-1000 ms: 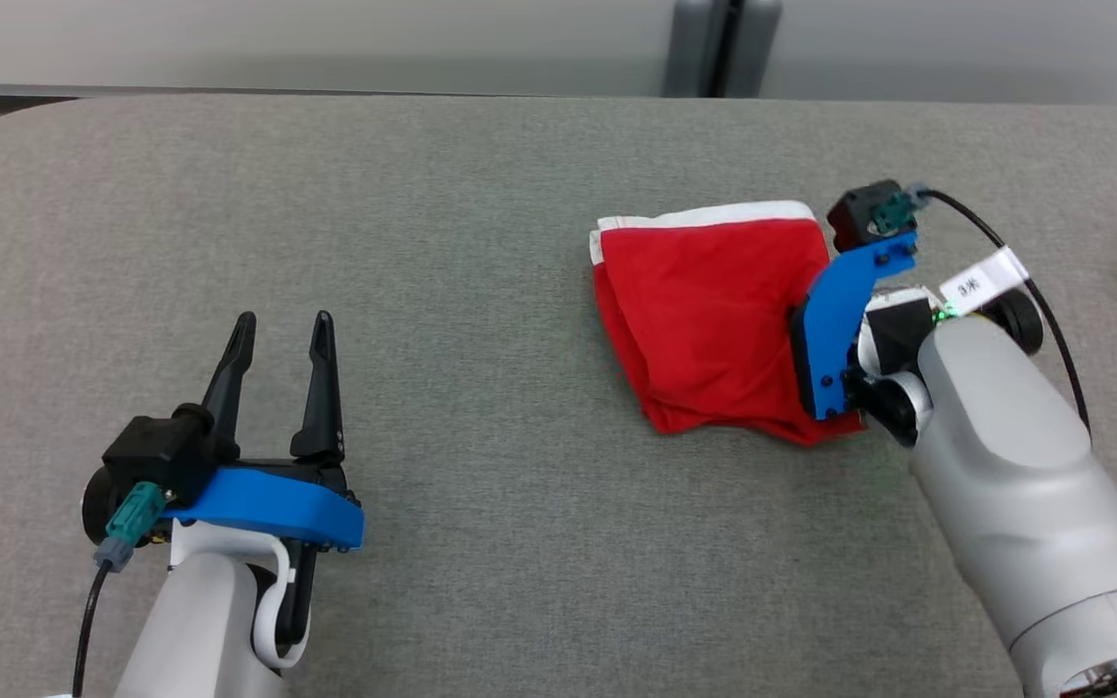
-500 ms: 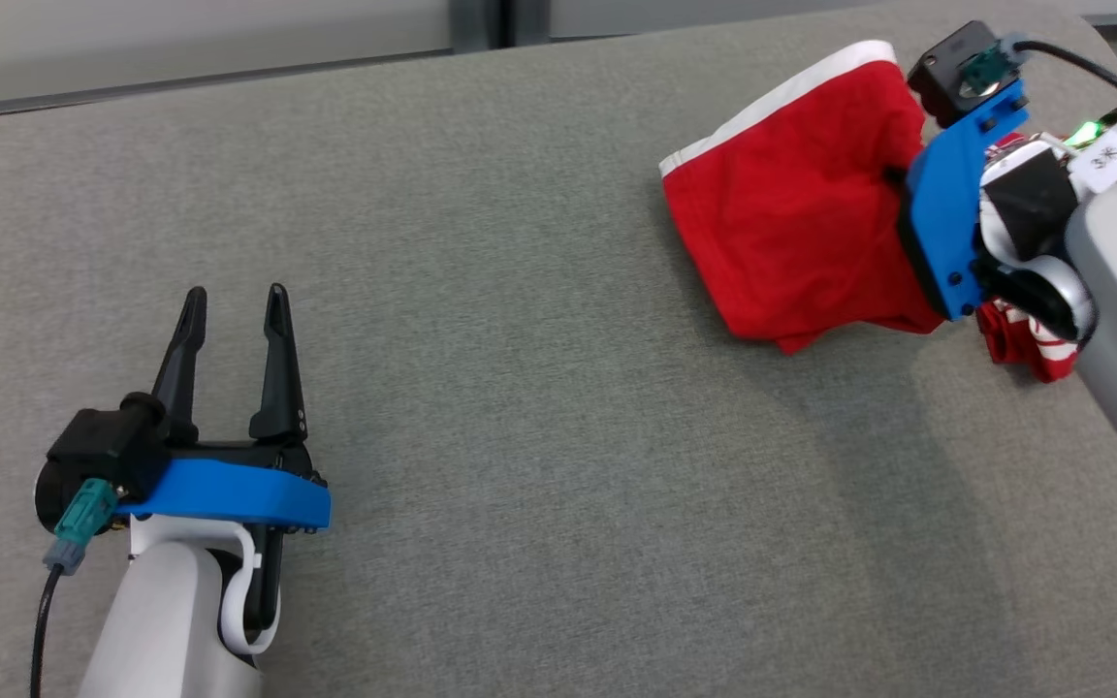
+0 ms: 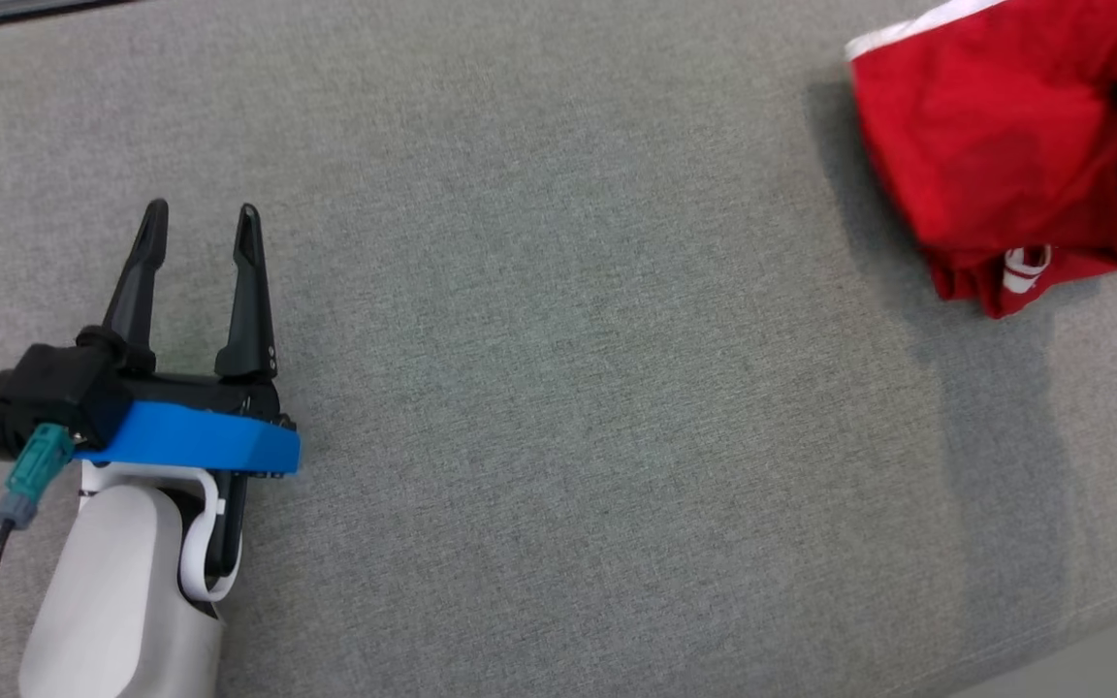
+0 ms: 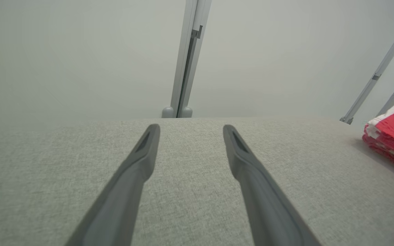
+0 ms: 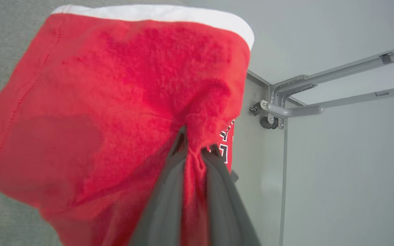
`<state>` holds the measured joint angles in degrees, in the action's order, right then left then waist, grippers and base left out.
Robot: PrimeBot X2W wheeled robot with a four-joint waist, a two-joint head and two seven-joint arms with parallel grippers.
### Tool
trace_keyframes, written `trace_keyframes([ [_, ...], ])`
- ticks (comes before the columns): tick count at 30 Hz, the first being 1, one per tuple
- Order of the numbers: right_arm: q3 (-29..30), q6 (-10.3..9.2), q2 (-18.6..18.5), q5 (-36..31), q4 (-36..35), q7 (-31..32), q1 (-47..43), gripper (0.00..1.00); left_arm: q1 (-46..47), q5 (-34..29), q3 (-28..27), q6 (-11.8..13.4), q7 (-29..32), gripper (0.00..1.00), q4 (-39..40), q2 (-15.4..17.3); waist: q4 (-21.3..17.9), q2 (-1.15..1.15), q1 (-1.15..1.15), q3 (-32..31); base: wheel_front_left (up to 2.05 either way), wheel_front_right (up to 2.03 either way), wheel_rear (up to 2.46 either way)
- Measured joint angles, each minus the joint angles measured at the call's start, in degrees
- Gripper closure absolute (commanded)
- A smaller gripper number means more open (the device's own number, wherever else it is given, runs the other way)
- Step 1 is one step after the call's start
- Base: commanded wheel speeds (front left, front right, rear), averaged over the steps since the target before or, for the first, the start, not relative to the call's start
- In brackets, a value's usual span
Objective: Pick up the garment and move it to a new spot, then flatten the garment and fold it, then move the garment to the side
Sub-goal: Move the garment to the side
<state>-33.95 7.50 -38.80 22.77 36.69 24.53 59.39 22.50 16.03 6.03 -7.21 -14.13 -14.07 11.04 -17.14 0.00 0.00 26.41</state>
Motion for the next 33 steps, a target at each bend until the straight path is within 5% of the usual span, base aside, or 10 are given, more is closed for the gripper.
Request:
trace_keyframes([
  [8, 10.11, 0.01, 0.98, -10.01, 9.37, -9.06, -0.34, 1.0, 1.33, -0.44, 1.18, -0.01, 2.98, 0.0, 4.32, 2.71, 0.69, 0.0, 0.0, 4.85, 0.0, 0.0, 0.0],
  [10, 15.83, 0.01, 3.32, -15.73, 13.24, -12.12, -1.05, 0.47, 1.41, -0.49, 1.07, 0.03, 3.63, 0.0, 5.8, 3.44, 1.41, 0.0, 0.0, 5.73, 0.0, 0.0, 0.0],
  [11, 17.35, 0.0, 4.22, -16.66, 14.18, -12.88, -1.38, 0.0, 1.4, -0.49, 1.09, 0.12, 3.92, 0.0, 6.02, 3.54, 1.56, 0.0, 0.0, 5.72, 0.0, 0.0, 0.0],
  [20, 24.75, 0.0, 11.57, -21.34, 16.05, -23.75, -6.51, 0.0, -0.51, 0.55, 1.2, 0.46, 2.38, 0.0, 4.01, 2.74, 4.06, 0.0, 0.0, 0.11, 0.0, 0.0, 0.0],
  [26, 25.95, 0.01, 17.71, -16.95, 13.85, -31.94, -12.66, 0.0, -4.44, 2.26, 1.21, 0.74, 0.4, 0.0, -0.4, 0.51, 7.31, 0.0, -0.02, -8.13, 0.0, 0.0, 0.0],
  [33, 26.14, 0.0, 20.53, -11.72, 6.57, -35.8, -24.82, 0.0, -9.0, 3.67, 1.45, 0.85, -0.38, 0.0, -5.04, -1.25, 11.67, 0.0, -0.03, -17.75, 0.0, 0.0, 0.0],
])
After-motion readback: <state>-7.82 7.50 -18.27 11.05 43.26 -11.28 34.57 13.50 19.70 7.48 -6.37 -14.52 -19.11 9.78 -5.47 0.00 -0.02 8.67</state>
